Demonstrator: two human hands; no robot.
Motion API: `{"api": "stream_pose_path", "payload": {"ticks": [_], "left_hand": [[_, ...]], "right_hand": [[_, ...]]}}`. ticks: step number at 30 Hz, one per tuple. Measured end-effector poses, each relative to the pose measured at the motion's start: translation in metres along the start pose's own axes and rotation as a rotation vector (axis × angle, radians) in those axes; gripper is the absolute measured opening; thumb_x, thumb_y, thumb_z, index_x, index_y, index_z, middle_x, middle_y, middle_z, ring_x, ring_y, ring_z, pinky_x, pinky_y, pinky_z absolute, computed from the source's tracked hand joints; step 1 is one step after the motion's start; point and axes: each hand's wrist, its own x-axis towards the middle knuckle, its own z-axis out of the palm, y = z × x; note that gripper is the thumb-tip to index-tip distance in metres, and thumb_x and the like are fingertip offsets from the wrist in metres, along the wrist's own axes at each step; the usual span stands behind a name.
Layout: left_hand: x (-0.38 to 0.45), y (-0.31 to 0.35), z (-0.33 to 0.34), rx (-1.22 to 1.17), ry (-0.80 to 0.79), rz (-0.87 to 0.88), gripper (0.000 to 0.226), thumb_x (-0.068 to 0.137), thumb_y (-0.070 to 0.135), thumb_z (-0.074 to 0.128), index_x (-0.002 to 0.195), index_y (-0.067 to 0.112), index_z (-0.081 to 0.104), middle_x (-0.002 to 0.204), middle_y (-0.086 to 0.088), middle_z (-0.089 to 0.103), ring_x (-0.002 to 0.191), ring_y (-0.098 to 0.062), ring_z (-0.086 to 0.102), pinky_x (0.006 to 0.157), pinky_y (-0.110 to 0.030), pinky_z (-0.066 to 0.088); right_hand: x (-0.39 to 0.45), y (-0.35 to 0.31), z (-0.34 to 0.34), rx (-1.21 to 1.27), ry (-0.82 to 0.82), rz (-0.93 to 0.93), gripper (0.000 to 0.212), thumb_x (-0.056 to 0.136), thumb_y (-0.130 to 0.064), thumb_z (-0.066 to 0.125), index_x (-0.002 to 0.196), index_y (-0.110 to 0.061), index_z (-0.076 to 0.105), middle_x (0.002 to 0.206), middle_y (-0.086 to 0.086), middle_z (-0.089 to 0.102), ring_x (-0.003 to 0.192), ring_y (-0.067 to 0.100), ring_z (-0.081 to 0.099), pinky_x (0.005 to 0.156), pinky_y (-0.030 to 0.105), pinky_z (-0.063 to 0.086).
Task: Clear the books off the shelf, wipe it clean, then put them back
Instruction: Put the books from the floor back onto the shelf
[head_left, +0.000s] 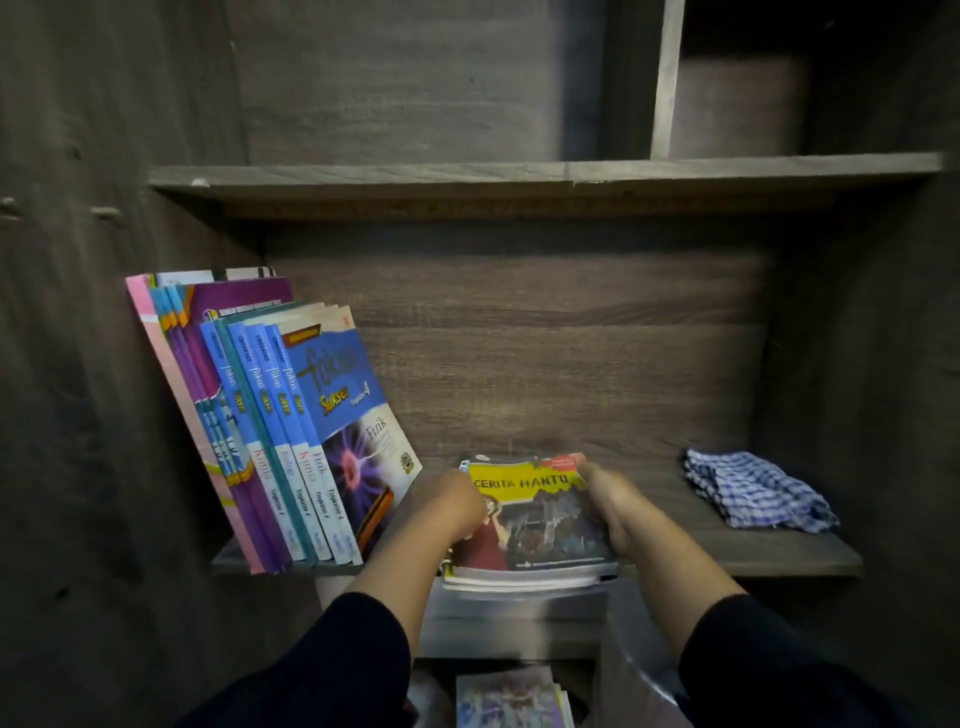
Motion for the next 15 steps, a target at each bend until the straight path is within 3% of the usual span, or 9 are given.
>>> {"api": "stream_pose_path", "payload": {"ticks": [2,5,8,10,12,15], "left_hand": [[-0.002,0.006,0.002,-0.032,0.053,-0.033,0.038,0.085,0.021,0.061,0.121,0.008,0.059,0.126,-0.011,0.06,0.116,-0.029,0.058,0.091,-0.03,0.047],[-0.008,0.01,0.001,-0.104,0.074,-0.042,0.035,0.085,0.015,0.061,0.12,0.007,0.06,0.125,-0.012,0.061,0.117,-0.029,0.057,0.09,-0.03,0.047],[-0.009,0.01,-0.001,-0.261,-0.029,-0.025,0.019,0.082,0.023,0.066,0.093,0.007,0.067,0.085,-0.012,0.07,0.08,-0.025,0.068,0.071,-0.029,0.05],[-0.007,0.008,0.0,-0.376,-0.078,-0.036,0.018,0.08,0.019,0.068,0.071,0.009,0.057,0.06,-0.008,0.059,0.061,-0.022,0.058,0.065,-0.028,0.046],[-0.005,0.006,-0.001,-0.427,-0.062,-0.043,0.023,0.078,0.011,0.07,0.067,0.012,0.05,0.068,-0.008,0.059,0.073,-0.023,0.059,0.072,-0.031,0.05],[-0.007,0.004,-0.004,-0.356,0.032,-0.054,0.018,0.073,0.009,0.073,0.088,0.006,0.064,0.097,-0.01,0.069,0.087,-0.024,0.067,0.072,-0.03,0.053]], "right_hand": [[0.001,0.002,0.0,0.055,-0.003,0.021,0.044,0.098,-0.045,0.037,0.076,-0.012,0.056,0.043,0.002,0.062,0.028,0.011,0.055,0.03,0.014,0.038],[-0.001,0.002,-0.001,0.056,-0.038,0.037,0.045,0.096,-0.052,0.037,0.086,-0.014,0.059,0.075,0.009,0.064,0.047,0.018,0.057,0.036,0.015,0.041],[-0.007,0.001,-0.005,0.026,-0.054,0.055,0.049,0.096,-0.052,0.037,0.078,-0.013,0.06,0.06,0.006,0.064,0.041,0.015,0.055,0.035,0.015,0.041],[-0.011,0.0,-0.008,0.035,-0.055,0.086,0.05,0.096,-0.052,0.037,0.078,-0.012,0.061,0.048,0.004,0.065,0.035,0.014,0.059,0.035,0.017,0.046],[-0.012,-0.001,-0.008,0.056,-0.076,0.095,0.051,0.095,-0.053,0.038,0.086,-0.011,0.065,0.057,0.007,0.07,0.044,0.018,0.065,0.042,0.022,0.051],[-0.016,-0.004,-0.004,0.049,-0.086,0.08,0.057,0.093,-0.056,0.04,0.109,-0.009,0.066,0.098,0.016,0.071,0.079,0.028,0.066,0.077,0.038,0.055]]}}
